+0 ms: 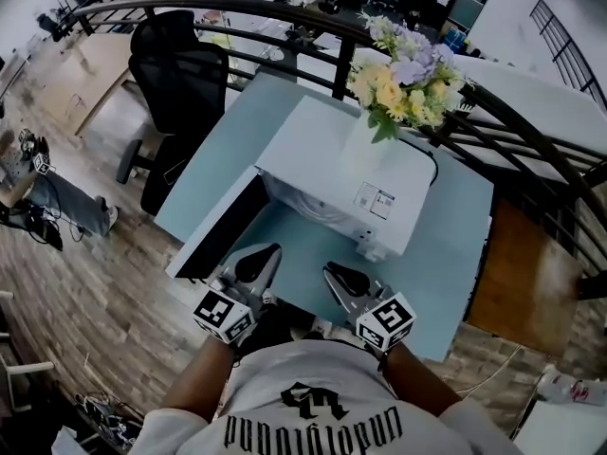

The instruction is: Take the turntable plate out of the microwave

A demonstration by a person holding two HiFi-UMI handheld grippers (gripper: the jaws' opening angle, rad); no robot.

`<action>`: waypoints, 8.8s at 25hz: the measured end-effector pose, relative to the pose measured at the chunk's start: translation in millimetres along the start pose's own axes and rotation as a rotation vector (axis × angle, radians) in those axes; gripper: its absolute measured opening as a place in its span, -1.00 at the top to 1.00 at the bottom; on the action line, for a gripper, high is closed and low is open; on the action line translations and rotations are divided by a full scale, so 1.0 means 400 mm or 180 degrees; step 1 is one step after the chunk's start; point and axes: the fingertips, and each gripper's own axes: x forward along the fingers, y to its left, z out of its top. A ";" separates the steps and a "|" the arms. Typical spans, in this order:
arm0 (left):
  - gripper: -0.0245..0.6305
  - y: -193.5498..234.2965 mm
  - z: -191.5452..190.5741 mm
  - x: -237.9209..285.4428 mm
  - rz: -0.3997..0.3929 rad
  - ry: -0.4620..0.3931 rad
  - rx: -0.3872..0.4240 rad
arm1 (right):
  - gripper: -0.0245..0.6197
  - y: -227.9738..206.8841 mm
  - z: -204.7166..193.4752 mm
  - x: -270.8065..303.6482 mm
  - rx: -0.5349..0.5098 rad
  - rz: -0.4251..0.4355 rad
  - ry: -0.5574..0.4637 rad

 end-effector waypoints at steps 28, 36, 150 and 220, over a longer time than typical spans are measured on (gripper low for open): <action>0.77 0.154 -0.170 0.137 -0.0607 0.0451 -0.0116 | 0.60 -0.192 -0.217 0.219 0.1621 -0.0872 0.0035; 0.77 0.202 -0.245 0.179 -0.0572 0.0520 -0.0117 | 0.58 -0.260 -0.296 0.263 0.2067 -0.1009 -0.0051; 0.65 0.209 -0.545 0.213 -0.0038 -0.0298 -0.4152 | 0.80 -0.149 -0.429 0.128 0.3997 -0.0607 -0.0683; 0.68 -0.253 -0.222 -0.336 -0.0344 -0.0678 -0.3717 | 0.78 0.460 -0.277 -0.273 0.3150 0.0087 -0.0900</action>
